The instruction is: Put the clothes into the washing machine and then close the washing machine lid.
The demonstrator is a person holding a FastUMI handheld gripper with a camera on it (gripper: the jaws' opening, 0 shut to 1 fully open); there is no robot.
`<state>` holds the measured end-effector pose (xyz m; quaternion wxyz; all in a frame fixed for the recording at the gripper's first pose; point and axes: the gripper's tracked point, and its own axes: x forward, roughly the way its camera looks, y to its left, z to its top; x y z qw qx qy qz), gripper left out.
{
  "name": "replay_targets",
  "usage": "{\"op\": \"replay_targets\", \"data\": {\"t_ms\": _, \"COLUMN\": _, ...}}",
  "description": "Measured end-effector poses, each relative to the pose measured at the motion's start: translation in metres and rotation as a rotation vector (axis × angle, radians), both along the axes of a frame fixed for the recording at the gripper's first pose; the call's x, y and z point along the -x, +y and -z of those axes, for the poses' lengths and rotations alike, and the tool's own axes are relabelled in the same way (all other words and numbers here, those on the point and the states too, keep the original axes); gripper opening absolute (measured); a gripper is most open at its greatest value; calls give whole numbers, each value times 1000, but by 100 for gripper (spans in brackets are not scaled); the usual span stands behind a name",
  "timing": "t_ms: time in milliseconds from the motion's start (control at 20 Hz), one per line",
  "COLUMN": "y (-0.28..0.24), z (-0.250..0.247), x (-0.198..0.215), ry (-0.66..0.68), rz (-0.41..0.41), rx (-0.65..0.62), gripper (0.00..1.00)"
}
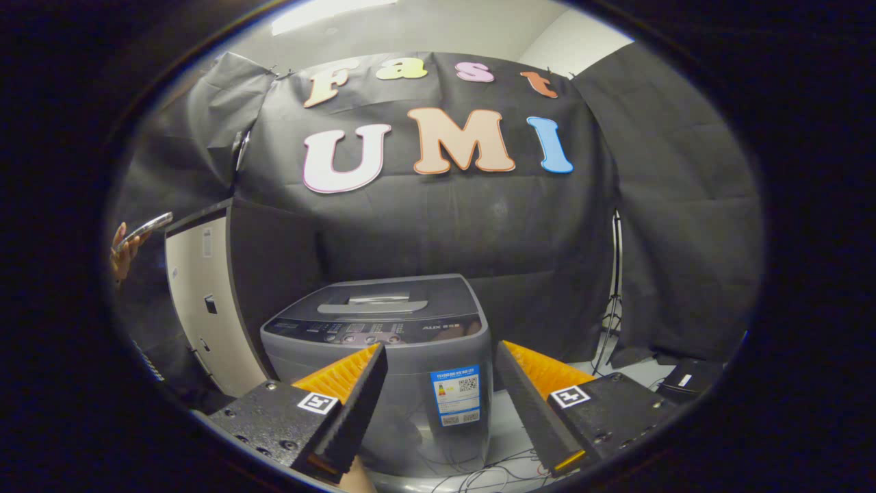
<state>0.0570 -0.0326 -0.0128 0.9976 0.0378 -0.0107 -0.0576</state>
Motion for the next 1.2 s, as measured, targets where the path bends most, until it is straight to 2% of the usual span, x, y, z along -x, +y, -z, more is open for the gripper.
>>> {"op": "replay_targets", "data": {"t_ms": 1200, "y": -1, "z": 4, "x": -3, "ry": 17, "rz": -5, "rx": 1, "gripper": 97}}
